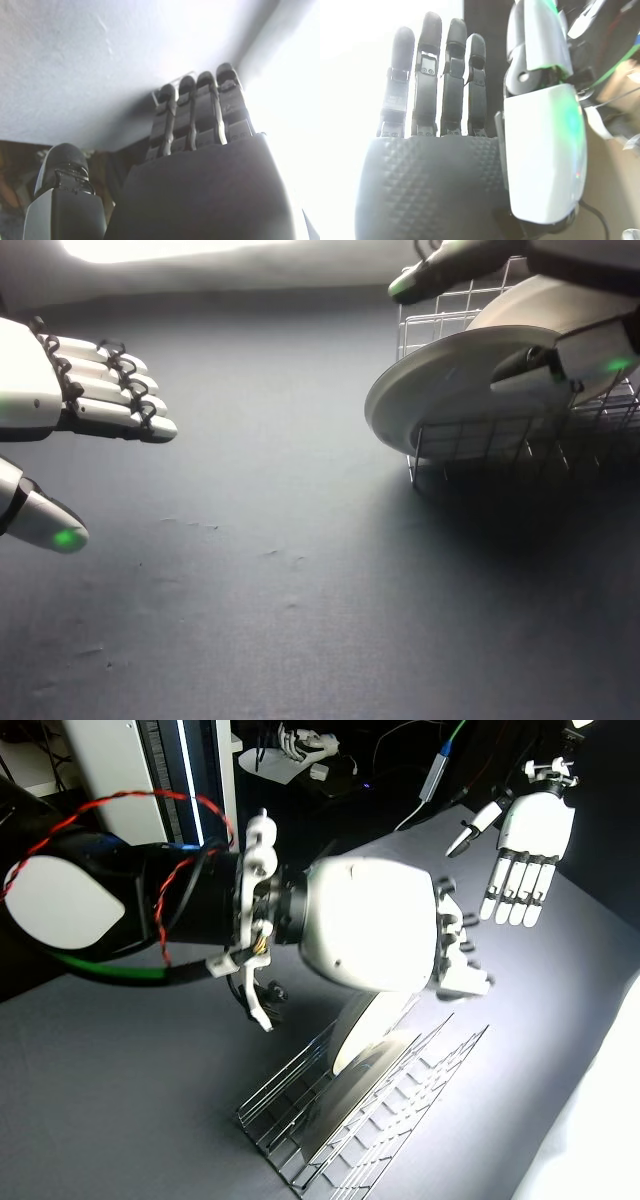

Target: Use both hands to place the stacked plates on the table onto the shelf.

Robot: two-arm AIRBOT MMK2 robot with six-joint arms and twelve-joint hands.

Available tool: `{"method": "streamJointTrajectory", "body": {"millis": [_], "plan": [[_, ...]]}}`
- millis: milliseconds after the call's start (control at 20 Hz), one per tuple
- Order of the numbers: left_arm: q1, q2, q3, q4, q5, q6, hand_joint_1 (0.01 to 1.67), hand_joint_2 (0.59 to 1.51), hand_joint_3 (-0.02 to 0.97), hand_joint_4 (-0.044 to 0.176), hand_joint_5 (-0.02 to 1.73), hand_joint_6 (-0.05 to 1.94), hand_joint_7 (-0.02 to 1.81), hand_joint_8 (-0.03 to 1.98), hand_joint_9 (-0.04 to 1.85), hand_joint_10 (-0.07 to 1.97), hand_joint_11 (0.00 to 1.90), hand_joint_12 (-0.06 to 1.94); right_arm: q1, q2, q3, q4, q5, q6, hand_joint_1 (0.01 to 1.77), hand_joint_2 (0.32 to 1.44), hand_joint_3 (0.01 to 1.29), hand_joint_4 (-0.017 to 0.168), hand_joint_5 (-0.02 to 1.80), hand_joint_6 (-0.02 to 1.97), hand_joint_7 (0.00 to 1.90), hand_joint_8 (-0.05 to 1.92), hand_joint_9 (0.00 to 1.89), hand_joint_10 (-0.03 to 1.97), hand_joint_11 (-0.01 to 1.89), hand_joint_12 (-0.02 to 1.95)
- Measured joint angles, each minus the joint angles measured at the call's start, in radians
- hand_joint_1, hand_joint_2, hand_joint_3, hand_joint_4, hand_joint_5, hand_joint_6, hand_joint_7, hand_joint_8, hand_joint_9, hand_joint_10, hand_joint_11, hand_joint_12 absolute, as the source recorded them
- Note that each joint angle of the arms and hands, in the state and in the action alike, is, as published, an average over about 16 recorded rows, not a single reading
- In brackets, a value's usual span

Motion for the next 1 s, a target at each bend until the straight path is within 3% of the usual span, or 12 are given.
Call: {"method": "streamJointTrajectory", "body": {"millis": [300, 400, 500, 650, 850, 1000], "plan": [[0.012, 0.0, -0.031, 0.013, -0.036, -0.027, 0.02, 1.101, 0.001, 0.006, 0.17, 0.01, 0.18, 0.02, 0.14, -0.05, 0.07, 0.09, 0.017, -0.016, -0.018, -0.239, 0.062, -0.019, 1.02, 0.93, 0.01, 0.003, 0.46, 0.07, 0.55, 0.03, 0.42, 0.34, 0.06, 1.4], [0.017, 0.0, -0.042, 0.016, -0.046, -0.032, 0.02, 1.113, 0.001, 0.005, 0.25, 0.05, 0.26, 0.1, 0.22, 0.06, 0.11, 0.24, 0.019, -0.021, -0.028, -0.311, 0.086, -0.026, 0.88, 0.94, 0.01, 0.003, 0.45, 0.17, 0.55, 0.12, 0.41, 0.41, 0.05, 1.45], [0.021, 0.0, -0.052, 0.019, -0.054, -0.031, 0.04, 1.118, 0.001, 0.004, 0.33, 0.22, 0.34, 0.31, 0.31, 0.28, 0.2, 0.47, 0.019, -0.025, -0.039, -0.369, 0.109, -0.034, 0.75, 0.94, 0.01, 0.004, 0.48, 0.39, 0.59, 0.34, 0.45, 0.58, 0.11, 1.51], [0.027, 0.0, -0.063, 0.023, -0.061, -0.024, 0.08, 1.123, 0.001, 0.001, 0.53, 0.57, 0.55, 0.66, 0.51, 0.65, 0.42, 0.82, 0.017, -0.029, -0.055, -0.431, 0.142, -0.044, 0.57, 0.93, 0.01, 0.004, 0.62, 0.73, 0.73, 0.69, 0.61, 0.87, 0.34, 1.58], [0.03, 0.0, -0.077, 0.026, -0.064, -0.011, 0.22, 1.154, 0.001, 0.006, 0.86, 1.05, 0.91, 1.14, 0.89, 1.14, 0.82, 1.29, 0.013, -0.022, -0.076, -0.481, 0.19, -0.058, 0.4, 0.98, 0.01, 0.005, 0.95, 1.21, 1.05, 1.16, 0.97, 1.28, 0.78, 1.72], [0.029, 0.002, -0.087, 0.026, -0.069, 0.0, 0.37, 1.181, -0.002, 0.028, 1.08, 1.41, 1.15, 1.5, 1.15, 1.52, 1.11, 1.64, 0.01, -0.004, -0.092, -0.502, 0.233, -0.067, 0.36, 1.04, 0.01, 0.032, 1.19, 1.57, 1.32, 1.52, 1.26, 1.59, 1.14, 1.84]]}}
